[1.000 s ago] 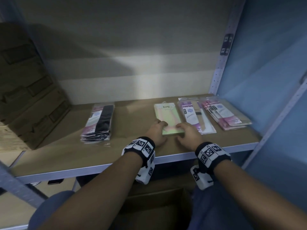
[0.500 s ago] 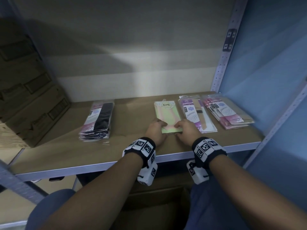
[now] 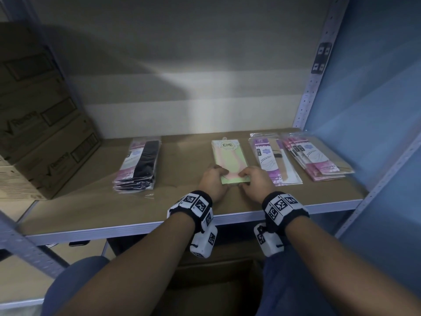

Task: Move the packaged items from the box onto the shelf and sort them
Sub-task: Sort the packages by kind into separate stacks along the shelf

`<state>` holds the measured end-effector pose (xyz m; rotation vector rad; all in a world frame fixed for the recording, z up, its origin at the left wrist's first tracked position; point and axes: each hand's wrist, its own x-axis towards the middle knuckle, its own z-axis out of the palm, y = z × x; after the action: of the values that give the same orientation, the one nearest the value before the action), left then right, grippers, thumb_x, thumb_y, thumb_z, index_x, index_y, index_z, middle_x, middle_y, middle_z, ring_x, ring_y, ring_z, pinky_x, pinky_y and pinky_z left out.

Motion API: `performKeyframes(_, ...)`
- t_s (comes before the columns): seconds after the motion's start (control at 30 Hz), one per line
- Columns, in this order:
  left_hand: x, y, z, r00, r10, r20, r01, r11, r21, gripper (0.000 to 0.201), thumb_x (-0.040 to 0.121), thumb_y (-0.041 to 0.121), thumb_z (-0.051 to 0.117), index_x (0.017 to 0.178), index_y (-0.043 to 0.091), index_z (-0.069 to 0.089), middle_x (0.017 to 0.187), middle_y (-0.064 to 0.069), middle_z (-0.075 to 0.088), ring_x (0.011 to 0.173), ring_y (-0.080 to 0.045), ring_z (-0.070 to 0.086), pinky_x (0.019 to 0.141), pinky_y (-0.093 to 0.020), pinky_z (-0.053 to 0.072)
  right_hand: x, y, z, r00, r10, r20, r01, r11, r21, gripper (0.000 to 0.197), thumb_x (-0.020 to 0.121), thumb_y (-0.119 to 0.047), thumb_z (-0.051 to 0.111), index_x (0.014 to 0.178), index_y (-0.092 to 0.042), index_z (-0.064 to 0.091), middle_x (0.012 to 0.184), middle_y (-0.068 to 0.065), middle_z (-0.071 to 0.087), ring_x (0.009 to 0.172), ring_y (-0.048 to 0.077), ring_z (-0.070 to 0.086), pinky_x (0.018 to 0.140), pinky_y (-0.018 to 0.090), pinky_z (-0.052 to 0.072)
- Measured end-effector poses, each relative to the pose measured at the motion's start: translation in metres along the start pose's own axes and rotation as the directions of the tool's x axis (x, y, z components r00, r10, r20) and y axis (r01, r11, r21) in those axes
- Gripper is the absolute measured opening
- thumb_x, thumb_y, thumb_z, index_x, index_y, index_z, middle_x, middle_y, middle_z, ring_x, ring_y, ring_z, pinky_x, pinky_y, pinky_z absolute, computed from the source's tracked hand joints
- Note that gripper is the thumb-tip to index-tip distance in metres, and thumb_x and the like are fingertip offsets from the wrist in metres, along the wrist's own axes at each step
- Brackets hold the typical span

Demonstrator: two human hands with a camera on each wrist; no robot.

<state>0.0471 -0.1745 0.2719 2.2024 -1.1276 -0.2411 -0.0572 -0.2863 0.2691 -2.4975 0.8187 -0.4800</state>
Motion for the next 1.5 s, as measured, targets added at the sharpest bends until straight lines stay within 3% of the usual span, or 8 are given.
performKeyframes(0.2,-0.005,-0.018,-0.017,0.999,-0.046,-0.009,0.046,0.999,0.01,0.046,0.083,0.012,0.067,0.128,0.009,0.058,0.138,-0.008,0.046,0.124,-0.022,0.049,0.101,-0.018,0.032,0.003,-0.021,0.012,0.999,-0.035,0.017,0.035,0.999,-0.008,0.03,0.08,-0.011,0.069,0.11,-0.009,0.067,0.119,0.006,0.063,0.107,0.021,0.058,0.091,0.022,0.042)
performKeyframes(0.5,-0.014,-0.054,-0.052,0.99,-0.134,-0.043,0.134,0.991,0.01,0.045,0.081,0.009,0.069,0.125,0.01,0.059,0.137,-0.007,0.051,0.121,-0.024,0.053,0.1,-0.024,0.039,0.014,-0.061,0.043,0.994,-0.093,0.057,0.088,0.993,0.083,0.03,0.083,-0.01,0.066,0.112,-0.006,0.066,0.12,0.008,0.061,0.108,0.022,0.057,0.084,0.012,0.034)
performKeyframes(0.83,-0.016,-0.081,-0.066,0.979,-0.182,-0.092,0.18,0.983,-0.035,0.043,0.082,0.004,0.066,0.123,0.014,0.06,0.138,-0.006,0.049,0.121,-0.025,0.053,0.103,-0.027,0.041,0.026,-0.085,0.063,0.99,-0.103,0.092,0.095,0.992,0.087,0.029,0.087,-0.009,0.06,0.116,-0.008,0.064,0.124,0.009,0.059,0.11,0.025,0.058,0.093,0.025,0.043)
performKeyframes(1.1,-0.015,-0.078,-0.067,0.977,-0.206,-0.051,0.207,0.978,0.008,0.043,0.086,0.005,0.059,0.127,0.018,0.056,0.136,-0.011,0.053,0.119,-0.026,0.055,0.101,-0.028,0.042,0.025,-0.079,0.053,0.988,-0.093,0.121,0.078,0.99,0.121,0.028,0.087,-0.017,0.062,0.115,-0.012,0.066,0.125,0.005,0.061,0.112,0.022,0.057,0.087,0.015,0.036)
performKeyframes(1.2,-0.015,-0.07,-0.069,0.977,-0.211,-0.026,0.211,0.977,0.018,0.049,0.087,0.003,0.056,0.133,0.018,0.052,0.136,-0.015,0.052,0.12,-0.029,0.055,0.104,-0.03,0.042,0.025,-0.077,0.048,0.986,-0.072,0.149,0.045,0.983,0.176,0.029,0.087,-0.017,0.063,0.115,-0.014,0.065,0.126,0.006,0.062,0.112,0.022,0.057,0.088,0.018,0.039)
performKeyframes(1.33,-0.018,-0.063,-0.072,0.987,-0.154,-0.049,0.155,0.988,0.022,0.054,0.085,0.005,0.057,0.137,0.016,0.047,0.137,-0.013,0.052,0.124,-0.027,0.052,0.104,-0.028,0.039,0.023,-0.075,0.038,0.988,-0.042,0.15,-0.003,0.958,0.286,0.042,0.085,-0.021,0.065,0.126,-0.018,0.058,0.134,0.004,0.056,0.121,0.021,0.052,0.101,0.026,0.04)
performKeyframes(1.5,-0.017,-0.046,-0.075,0.994,-0.073,-0.08,0.08,0.993,0.083,0.055,0.087,0.012,0.06,0.139,0.011,0.045,0.143,-0.009,0.048,0.132,-0.024,0.044,0.11,-0.028,0.032,0.022,-0.067,0.015,0.992,0.01,0.128,-0.044,0.964,0.263,0.046,0.085,-0.021,0.066,0.129,-0.015,0.054,0.135,0.004,0.053,0.125,0.022,0.05,0.104,0.034,0.04)
